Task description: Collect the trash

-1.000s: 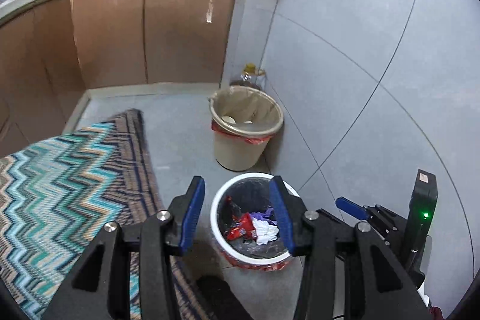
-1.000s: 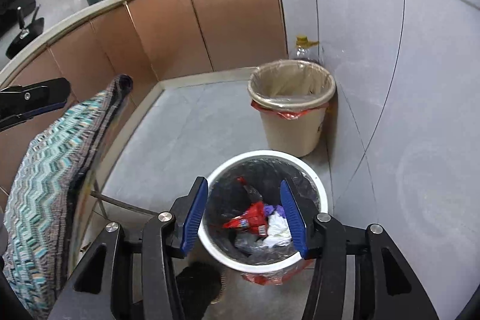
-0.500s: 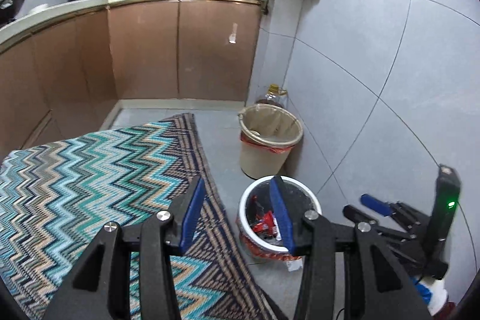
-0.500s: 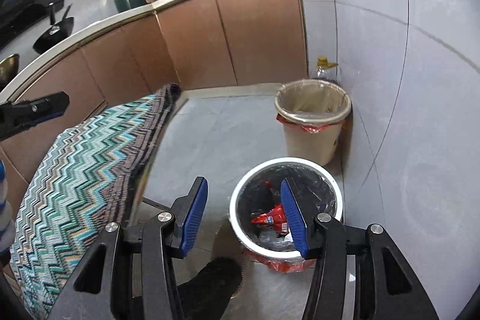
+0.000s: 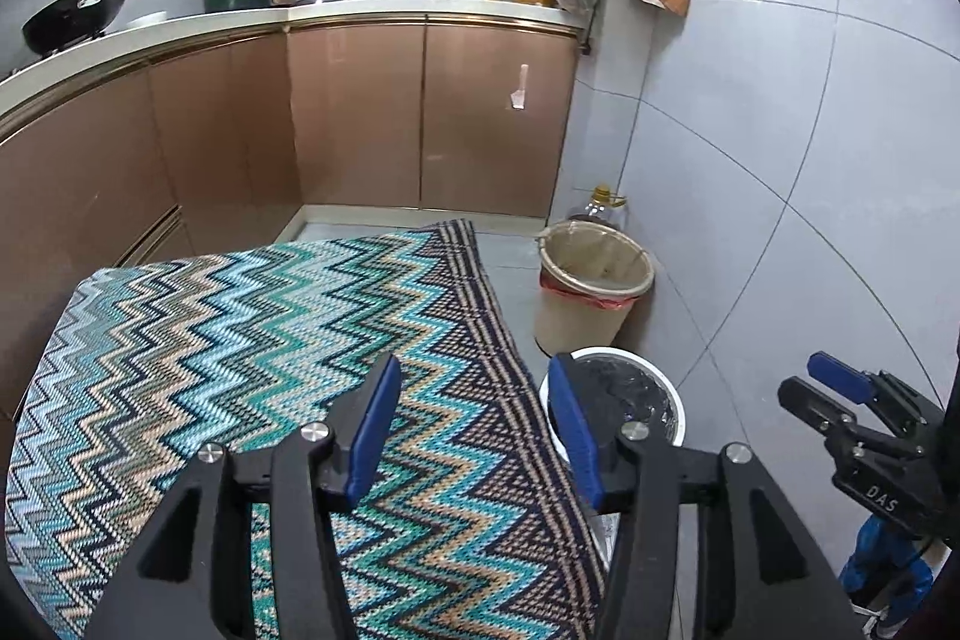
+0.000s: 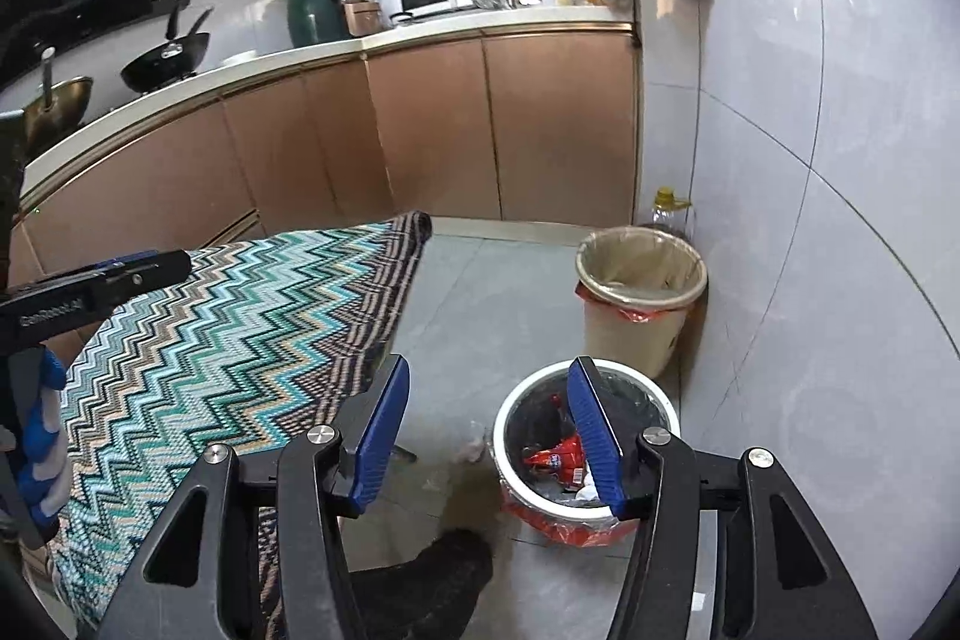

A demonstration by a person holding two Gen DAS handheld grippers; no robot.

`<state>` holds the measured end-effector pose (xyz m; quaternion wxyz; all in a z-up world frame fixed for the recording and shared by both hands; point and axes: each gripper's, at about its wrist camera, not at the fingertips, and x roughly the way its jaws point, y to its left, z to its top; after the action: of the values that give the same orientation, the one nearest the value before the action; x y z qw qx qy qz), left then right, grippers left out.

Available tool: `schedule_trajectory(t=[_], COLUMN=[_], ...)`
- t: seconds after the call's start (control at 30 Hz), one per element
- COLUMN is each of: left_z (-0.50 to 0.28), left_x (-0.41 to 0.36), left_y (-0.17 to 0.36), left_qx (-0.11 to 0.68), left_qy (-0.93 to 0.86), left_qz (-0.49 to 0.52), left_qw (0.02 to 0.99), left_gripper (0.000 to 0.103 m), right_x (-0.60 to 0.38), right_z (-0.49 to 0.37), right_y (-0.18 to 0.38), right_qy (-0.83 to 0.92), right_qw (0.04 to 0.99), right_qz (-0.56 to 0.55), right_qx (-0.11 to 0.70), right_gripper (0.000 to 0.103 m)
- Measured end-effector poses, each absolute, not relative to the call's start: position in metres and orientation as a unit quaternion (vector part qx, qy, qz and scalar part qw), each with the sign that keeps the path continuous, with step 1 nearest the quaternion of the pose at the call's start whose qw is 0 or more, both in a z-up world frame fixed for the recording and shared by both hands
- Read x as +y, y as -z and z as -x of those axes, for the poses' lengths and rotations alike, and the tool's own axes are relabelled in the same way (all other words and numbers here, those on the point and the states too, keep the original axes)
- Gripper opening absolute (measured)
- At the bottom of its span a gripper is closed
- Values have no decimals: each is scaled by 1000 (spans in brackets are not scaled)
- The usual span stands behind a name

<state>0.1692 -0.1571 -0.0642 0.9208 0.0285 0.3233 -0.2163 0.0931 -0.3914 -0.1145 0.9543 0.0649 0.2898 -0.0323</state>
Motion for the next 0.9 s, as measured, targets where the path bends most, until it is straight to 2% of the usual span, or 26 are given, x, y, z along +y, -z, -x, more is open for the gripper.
schedule_trajectory(t=[0.23,0.5,0.63,0.9], left_z=[-172,-192,-210,-254], left_x=[-138,-117,-114,-115], left_y=[75,105,125,172], left_qx=[329,348,360,372], left_qy=[189,145,123,62], left_qz=[-26,-34,-37,-60], left_qw=[925,926,924,924], left_gripper=[49,49,49,49], right_x=[-382,-381,-388,-392], right_z=[-97,-117,-126,-144], right_y=[117,157,202,354], right_qy=[15,-8,-15,-62], right_qw=[955,945,931,861], right_qz=[-62,-87,-104,-126], right_qx=[289,315,350,488], right_gripper=[55,55,55,55])
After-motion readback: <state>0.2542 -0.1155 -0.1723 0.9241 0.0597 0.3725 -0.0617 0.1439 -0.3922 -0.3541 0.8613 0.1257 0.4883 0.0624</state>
